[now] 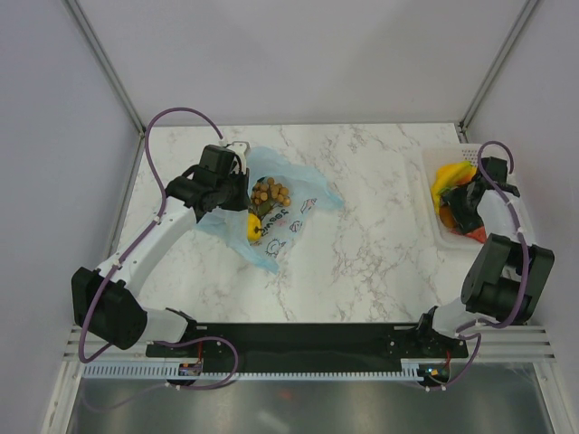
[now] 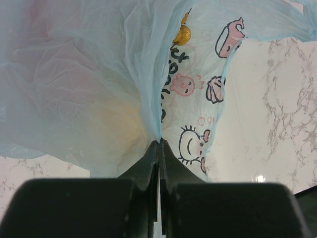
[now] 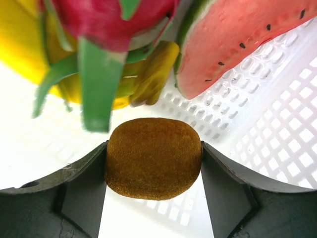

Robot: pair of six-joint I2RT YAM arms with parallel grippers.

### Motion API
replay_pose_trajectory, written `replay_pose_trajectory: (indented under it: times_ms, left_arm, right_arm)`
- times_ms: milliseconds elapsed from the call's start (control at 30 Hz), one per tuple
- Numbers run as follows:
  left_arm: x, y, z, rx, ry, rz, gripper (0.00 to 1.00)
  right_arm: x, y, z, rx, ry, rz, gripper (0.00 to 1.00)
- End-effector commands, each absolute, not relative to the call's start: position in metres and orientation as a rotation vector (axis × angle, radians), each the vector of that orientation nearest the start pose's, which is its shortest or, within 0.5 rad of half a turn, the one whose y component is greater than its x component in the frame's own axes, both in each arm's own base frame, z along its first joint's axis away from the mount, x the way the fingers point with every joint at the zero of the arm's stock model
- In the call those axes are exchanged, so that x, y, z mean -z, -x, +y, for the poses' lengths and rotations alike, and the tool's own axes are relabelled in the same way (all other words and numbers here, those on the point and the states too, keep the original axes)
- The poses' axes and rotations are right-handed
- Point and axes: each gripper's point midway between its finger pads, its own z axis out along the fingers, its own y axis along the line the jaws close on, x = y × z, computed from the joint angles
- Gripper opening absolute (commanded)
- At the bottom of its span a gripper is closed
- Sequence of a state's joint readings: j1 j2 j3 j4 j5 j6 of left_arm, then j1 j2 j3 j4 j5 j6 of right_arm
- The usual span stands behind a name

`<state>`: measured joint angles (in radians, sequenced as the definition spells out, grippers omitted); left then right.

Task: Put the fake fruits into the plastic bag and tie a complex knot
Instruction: Pick up the fake fruit from the bin, then place the fake fruit in the plastic bag.

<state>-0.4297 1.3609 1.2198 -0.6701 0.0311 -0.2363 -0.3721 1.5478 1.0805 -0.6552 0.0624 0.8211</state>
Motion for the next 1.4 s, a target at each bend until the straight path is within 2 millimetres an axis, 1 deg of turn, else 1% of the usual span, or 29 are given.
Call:
replay_pose_trajectory:
  times_ms: [0, 167, 267, 300, 333, 400, 433, 533, 567, 600, 633, 667, 733, 767, 833, 867, 900, 967, 1000, 1033, 1067, 1100, 1133, 1167, 1200, 1233, 1267, 1300, 1367]
  left_arm:
    - [-0.202, -0.327, -0.165, 0.337, -0.285, 2.338, 0.02]
    - [-0.202, -0.327, -0.165, 0.335, -0.286, 2.335, 0.02]
    - [-0.203, -0.327, -0.164, 0.335, -0.287, 2.332, 0.02]
    - [-0.204, -0.327, -0.165, 0.34, -0.288, 2.329, 0.02]
    - [-0.205, -0.326, -0.165, 0.34, -0.288, 2.328, 0.02]
    - [-0.206, -0.325, -0.164, 0.341, -0.288, 2.325, 0.02]
    - [-0.207, -0.325, -0.164, 0.34, -0.287, 2.322, 0.02]
    - [-0.21, -0.324, -0.162, 0.336, -0.288, 2.31, 0.02]
    - [-0.212, -0.324, -0.162, 0.333, -0.287, 2.306, 0.02]
    - [-0.211, -0.323, -0.16, 0.326, -0.283, 2.306, 0.02]
    - [-0.213, -0.322, -0.159, 0.326, -0.282, 2.3, 0.02]
    - [-0.213, -0.321, -0.159, 0.326, -0.282, 2.3, 0.02]
    - [-0.214, -0.321, -0.159, 0.327, -0.282, 2.298, 0.03]
    - [-0.213, -0.321, -0.159, 0.326, -0.283, 2.299, 0.03]
    - [-0.212, -0.321, -0.159, 0.326, -0.284, 2.307, 0.03]
    - [-0.211, -0.321, -0.159, 0.325, -0.285, 2.312, 0.03]
    - [-0.211, -0.321, -0.158, 0.321, -0.282, 2.315, 0.03]
    - [-0.211, -0.323, -0.154, 0.292, -0.263, 2.316, 0.03]
    - [-0.212, -0.324, -0.152, 0.28, -0.256, 2.315, 0.03]
    - [-0.213, -0.324, -0.151, 0.277, -0.252, 2.312, 0.03]
    - [-0.213, -0.325, -0.149, 0.271, -0.241, 2.316, 0.03]
    - [-0.213, -0.326, -0.147, 0.268, -0.229, 2.316, 0.03]
    - [-0.213, -0.327, -0.146, 0.267, -0.222, 2.317, 0.03]
    - [-0.215, -0.328, -0.144, 0.271, -0.207, 2.314, 0.03]
    - [-0.215, -0.33, -0.142, 0.279, -0.194, 2.318, 0.03]
    - [-0.216, -0.331, -0.142, 0.288, -0.188, 2.32, 0.03]
    - [-0.221, -0.333, -0.142, 0.304, -0.179, 2.312, 0.03]
    - [-0.223, -0.335, -0.141, 0.303, -0.17, 2.314, 0.03]
    - [-0.232, -0.339, -0.14, 0.307, -0.149, 2.297, 0.03]
  right_arm:
    - [-0.131, -0.337, -0.12, -0.029, -1.454, 2.097, 0.38]
    - [-0.165, -0.335, -0.126, -0.009, -1.412, 2.017, 0.37]
    - [-0.192, -0.345, -0.115, -0.089, -1.219, 2.028, 0.36]
    - [-0.197, -0.348, -0.108, -0.128, -1.129, 2.043, 0.38]
    - [-0.221, -0.357, -0.09, -0.224, -0.916, 2.031, 0.39]
    - [-0.235, -0.359, -0.069, -0.297, -0.776, 2.015, 0.43]
    - [-0.252, -0.36, -0.052, -0.367, -0.656, 1.99, 0.44]
    - [-0.268, -0.365, 0.0, -0.511, -0.414, 2.0, 0.46]
    - [-0.269, -0.363, 0.037, -0.592, -0.284, 2.03, 0.45]
    - [-0.272, -0.363, 0.055, -0.62, -0.22, 2.038, 0.45]
    - [-0.269, -0.364, 0.072, -0.645, -0.167, 2.058, 0.44]
    - [-0.268, -0.359, 0.106, -0.683, -0.065, 2.076, 0.44]
    - [-0.265, -0.357, 0.138, -0.719, 0.036, 2.075, 0.43]
    - [-0.26, -0.349, 0.167, -0.761, 0.115, 2.087, 0.42]
    - [-0.253, -0.345, 0.196, -0.802, 0.196, 2.077, 0.42]
    - [-0.241, -0.334, 0.217, -0.834, 0.252, 2.095, 0.42]
    - [-0.243, -0.338, 0.227, -0.852, 0.249, 2.057, 0.43]
    - [-0.224, -0.33, 0.253, -0.899, 0.293, 2.065, 0.42]
    - [-0.223, -0.338, 0.264, -0.91, 0.281, 2.037, 0.41]
    - [-0.218, -0.339, 0.272, -0.91, 0.281, 2.035, 0.39]
    - [-0.219, -0.335, 0.288, -0.921, 0.311, 2.028, 0.37]
    - [-0.213, -0.345, 0.298, -0.889, 0.298, 2.015, 0.37]
    - [-0.211, -0.347, 0.307, -0.878, 0.309, 2.011, 0.37]
    - [-0.218, -0.344, 0.326, -0.883, 0.341, 1.989, 0.37]
    - [-0.206, -0.35, 0.337, -0.87, 0.344, 1.997, 0.36]
    - [-0.205, -0.355, 0.344, -0.858, 0.321, 1.984, 0.37]
    - [-0.215, -0.358, 0.359, -0.894, 0.314, 1.931, 0.36]
    - [-0.202, -0.362, 0.368, -0.901, 0.31, 1.94, 0.36]
    - [-0.203, -0.369, 0.384, -0.937, 0.272, 1.912, 0.36]
